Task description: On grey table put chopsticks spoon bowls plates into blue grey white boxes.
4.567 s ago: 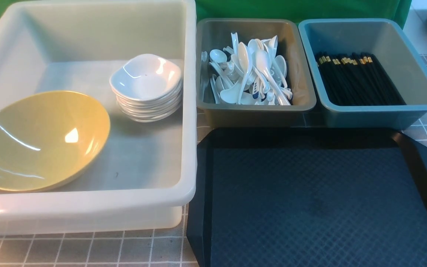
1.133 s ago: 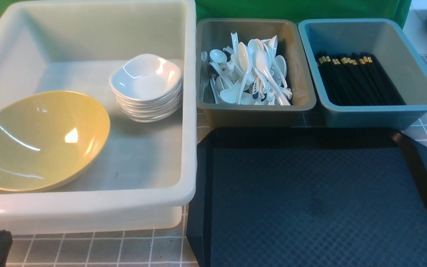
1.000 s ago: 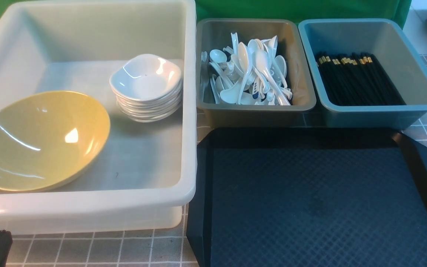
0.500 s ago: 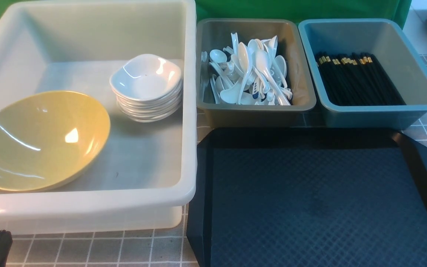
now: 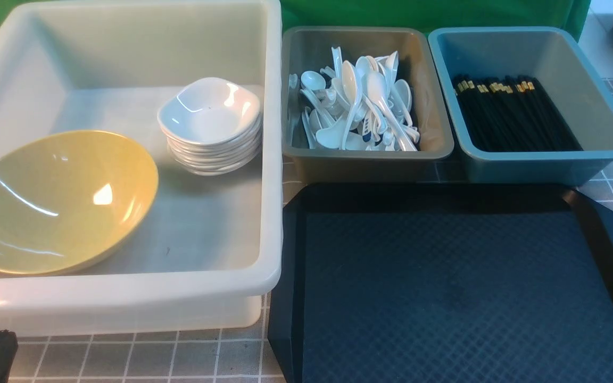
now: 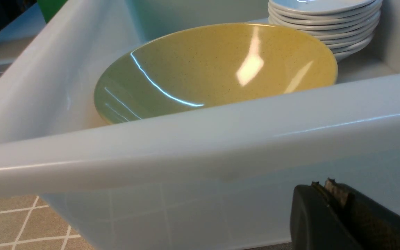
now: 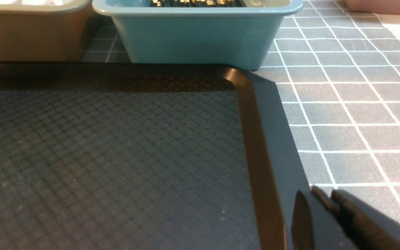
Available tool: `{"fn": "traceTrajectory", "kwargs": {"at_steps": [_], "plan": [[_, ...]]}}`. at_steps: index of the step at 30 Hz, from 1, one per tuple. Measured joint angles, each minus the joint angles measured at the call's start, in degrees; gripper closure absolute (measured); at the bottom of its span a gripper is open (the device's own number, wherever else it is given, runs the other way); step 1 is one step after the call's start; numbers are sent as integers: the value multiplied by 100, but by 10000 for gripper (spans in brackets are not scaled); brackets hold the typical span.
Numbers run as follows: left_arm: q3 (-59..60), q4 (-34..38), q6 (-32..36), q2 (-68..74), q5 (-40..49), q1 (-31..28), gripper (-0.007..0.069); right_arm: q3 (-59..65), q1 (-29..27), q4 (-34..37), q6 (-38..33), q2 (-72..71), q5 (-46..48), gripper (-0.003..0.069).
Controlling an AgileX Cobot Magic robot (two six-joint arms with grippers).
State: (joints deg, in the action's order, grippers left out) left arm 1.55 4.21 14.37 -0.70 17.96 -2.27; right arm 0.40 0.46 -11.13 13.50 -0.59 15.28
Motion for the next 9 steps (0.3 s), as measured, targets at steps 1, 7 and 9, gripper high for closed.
{"fn": "traceTrajectory", "kwargs": {"at_steps": [1, 7, 9], "plan": [[0, 0, 0, 0, 0, 0, 636, 0, 0, 0, 0, 0, 0, 596], [0, 0, 0, 0, 0, 0, 636, 0, 0, 0, 0, 0, 0, 589], [0, 0, 0, 0, 0, 0, 636, 0, 0, 0, 0, 0, 0, 587]]}}
